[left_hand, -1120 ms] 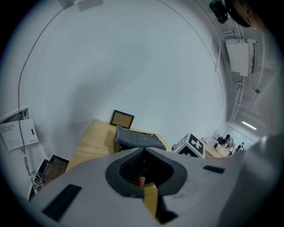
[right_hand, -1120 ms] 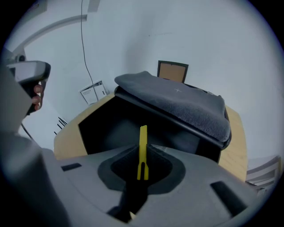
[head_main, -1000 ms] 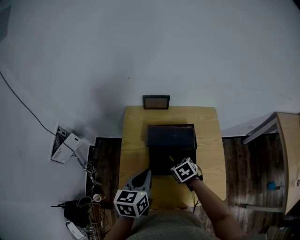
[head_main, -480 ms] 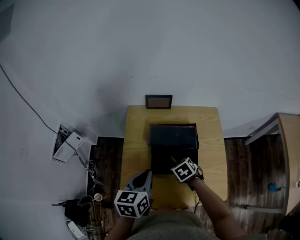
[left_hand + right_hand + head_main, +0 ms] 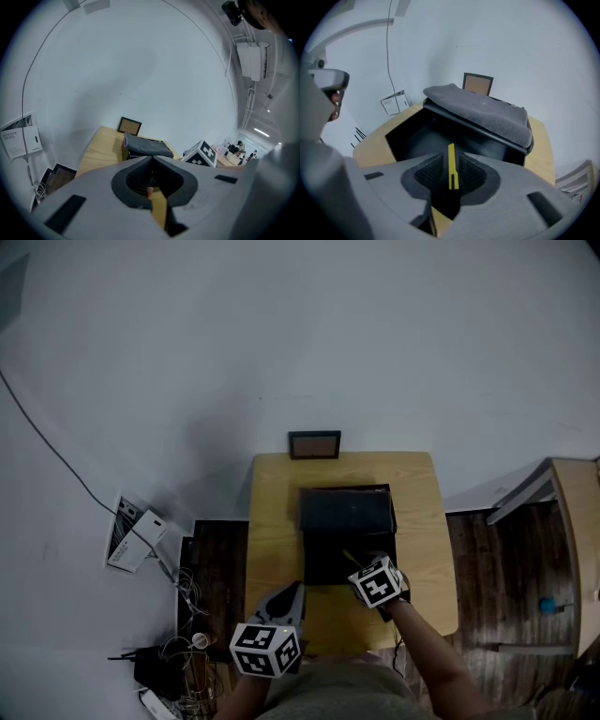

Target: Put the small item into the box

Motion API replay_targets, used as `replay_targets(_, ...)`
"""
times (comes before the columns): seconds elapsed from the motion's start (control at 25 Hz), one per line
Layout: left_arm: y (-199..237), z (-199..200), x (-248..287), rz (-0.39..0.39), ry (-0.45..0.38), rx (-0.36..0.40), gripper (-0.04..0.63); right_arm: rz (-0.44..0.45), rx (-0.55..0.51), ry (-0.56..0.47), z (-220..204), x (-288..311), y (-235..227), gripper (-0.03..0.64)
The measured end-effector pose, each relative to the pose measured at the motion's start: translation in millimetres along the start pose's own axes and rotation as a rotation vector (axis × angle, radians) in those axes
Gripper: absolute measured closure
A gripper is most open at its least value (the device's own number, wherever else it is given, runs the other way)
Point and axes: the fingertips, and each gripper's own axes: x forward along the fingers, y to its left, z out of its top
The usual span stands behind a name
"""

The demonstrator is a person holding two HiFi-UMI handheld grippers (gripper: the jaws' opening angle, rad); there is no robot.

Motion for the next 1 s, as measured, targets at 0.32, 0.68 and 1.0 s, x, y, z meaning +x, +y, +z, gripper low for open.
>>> replay_targets(0.32,-10,-6,-20,-0.103,0.029,0.059,0.592,-0.069,0.131,-0.224,20,-60,27,0.534)
replay_targets(0.68,-22,-20,-54,-0.24,0.07,0.133,0.591,-0.11,0.266,-0.417,20,-138,94,0.555)
replay_targets(1.0,-27,-40,-101,-0.308,0.084,0.166,0.591,-0.16,0.361,-0.548,13,-189,153,0.572)
